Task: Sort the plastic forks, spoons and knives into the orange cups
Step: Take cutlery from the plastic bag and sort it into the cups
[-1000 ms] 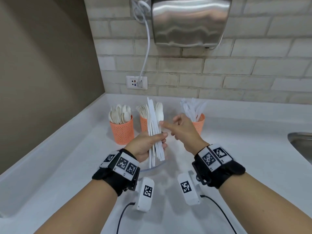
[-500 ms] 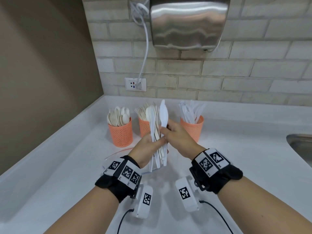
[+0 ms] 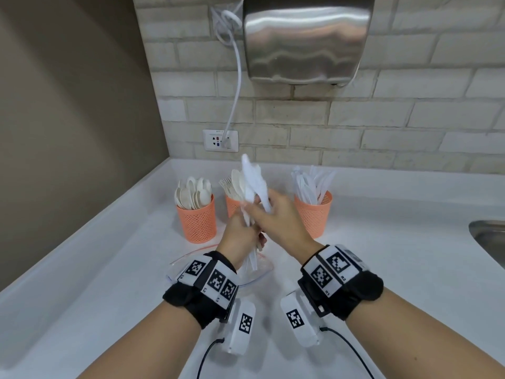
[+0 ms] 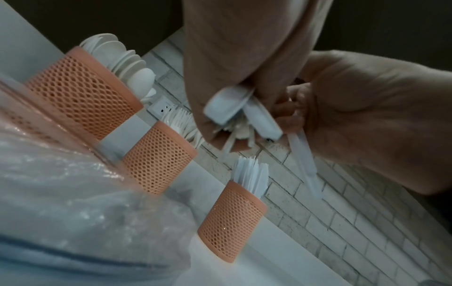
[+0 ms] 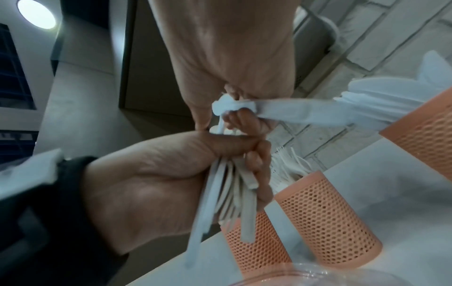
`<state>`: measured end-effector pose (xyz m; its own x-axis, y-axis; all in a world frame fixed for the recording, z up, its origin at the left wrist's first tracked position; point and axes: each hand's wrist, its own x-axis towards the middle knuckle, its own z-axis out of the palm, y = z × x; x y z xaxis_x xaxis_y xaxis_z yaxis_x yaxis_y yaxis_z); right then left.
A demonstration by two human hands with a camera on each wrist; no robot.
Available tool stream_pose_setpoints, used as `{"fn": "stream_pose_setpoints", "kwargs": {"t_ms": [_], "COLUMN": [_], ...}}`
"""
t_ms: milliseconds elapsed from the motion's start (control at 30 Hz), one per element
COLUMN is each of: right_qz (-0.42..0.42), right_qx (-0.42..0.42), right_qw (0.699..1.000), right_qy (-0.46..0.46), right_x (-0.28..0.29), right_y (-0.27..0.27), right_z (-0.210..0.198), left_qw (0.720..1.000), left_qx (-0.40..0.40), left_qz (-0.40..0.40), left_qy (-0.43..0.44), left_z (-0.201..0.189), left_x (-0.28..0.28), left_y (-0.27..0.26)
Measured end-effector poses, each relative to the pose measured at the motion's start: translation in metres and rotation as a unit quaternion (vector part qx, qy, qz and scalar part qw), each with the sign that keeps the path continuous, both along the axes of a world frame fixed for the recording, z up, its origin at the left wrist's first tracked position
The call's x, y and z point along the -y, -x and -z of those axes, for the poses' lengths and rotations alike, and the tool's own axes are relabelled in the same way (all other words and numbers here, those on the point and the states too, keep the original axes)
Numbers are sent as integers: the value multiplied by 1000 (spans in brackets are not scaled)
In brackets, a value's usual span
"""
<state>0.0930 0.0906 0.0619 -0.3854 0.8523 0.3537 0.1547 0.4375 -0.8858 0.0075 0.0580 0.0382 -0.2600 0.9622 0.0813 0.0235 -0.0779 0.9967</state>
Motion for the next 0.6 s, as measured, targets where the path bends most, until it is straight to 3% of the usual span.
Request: {"fn": "stream_pose_setpoints", "kwargs": {"t_ms": [133, 300, 400, 600], "right_qz": [15, -53, -86, -149], "right_qx": [38, 46, 61, -41], "right_qw": [999, 986, 979, 955], "right_qy": [31, 150, 177, 254], "right_x": [-8, -17, -21, -29], "right_y": [3, -4, -6, -15], "right_z": [3, 5, 9, 10], "left_qw": [999, 985, 982, 981], "left_qx": [30, 149, 172, 186], "left_qz": [32, 81, 69, 47], "left_qy": [7, 22, 14, 29], "left_z": [3, 3, 6, 14], "left_x": [-2, 0, -3, -10], "left_y": [1, 6, 7, 16]}}
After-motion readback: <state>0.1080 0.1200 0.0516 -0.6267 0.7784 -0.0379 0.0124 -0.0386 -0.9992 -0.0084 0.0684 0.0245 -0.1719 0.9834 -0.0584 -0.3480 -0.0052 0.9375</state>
